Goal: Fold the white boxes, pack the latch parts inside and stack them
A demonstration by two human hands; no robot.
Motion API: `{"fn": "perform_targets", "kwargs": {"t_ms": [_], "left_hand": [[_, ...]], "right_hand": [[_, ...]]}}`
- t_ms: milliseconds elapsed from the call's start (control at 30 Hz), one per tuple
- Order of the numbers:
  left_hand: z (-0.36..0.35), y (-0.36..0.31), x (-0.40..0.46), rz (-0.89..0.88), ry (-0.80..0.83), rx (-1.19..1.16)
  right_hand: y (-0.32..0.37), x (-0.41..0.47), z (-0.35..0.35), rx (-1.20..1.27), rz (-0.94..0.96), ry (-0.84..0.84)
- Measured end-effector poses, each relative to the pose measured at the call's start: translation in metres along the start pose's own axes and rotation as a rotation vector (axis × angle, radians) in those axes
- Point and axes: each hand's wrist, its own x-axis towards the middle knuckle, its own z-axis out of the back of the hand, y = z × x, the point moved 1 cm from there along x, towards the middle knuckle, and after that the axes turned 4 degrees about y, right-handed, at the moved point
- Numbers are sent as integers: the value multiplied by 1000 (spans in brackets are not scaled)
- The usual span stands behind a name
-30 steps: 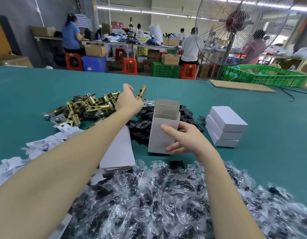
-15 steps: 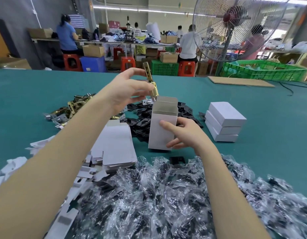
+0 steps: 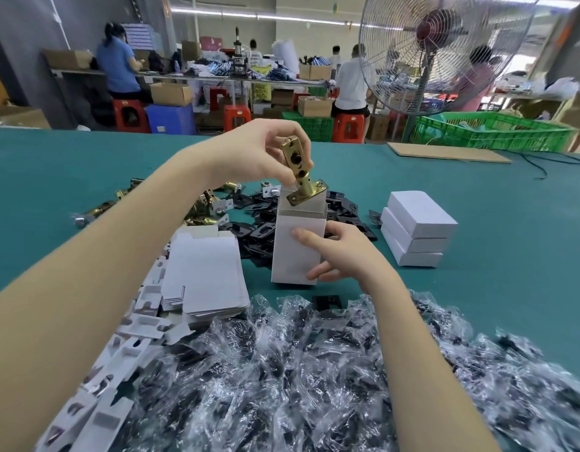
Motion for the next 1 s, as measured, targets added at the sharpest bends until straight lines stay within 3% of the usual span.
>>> {"fn": "perform_targets", "kwargs": {"t_ms": [267,600,833,1000], "left_hand": [[5,2,11,72,105,495],[-20,-23,20,-24,151,969],[-23,-17,18,2,185,1049],[-38,-18,13,51,261,1241]], "right_hand": [[-3,2,1,-4,10,2],[-1,-1,0,-3,53,5],[-1,-2,3,12,62,2],[-1,-2,1,4,70,-1]]}}
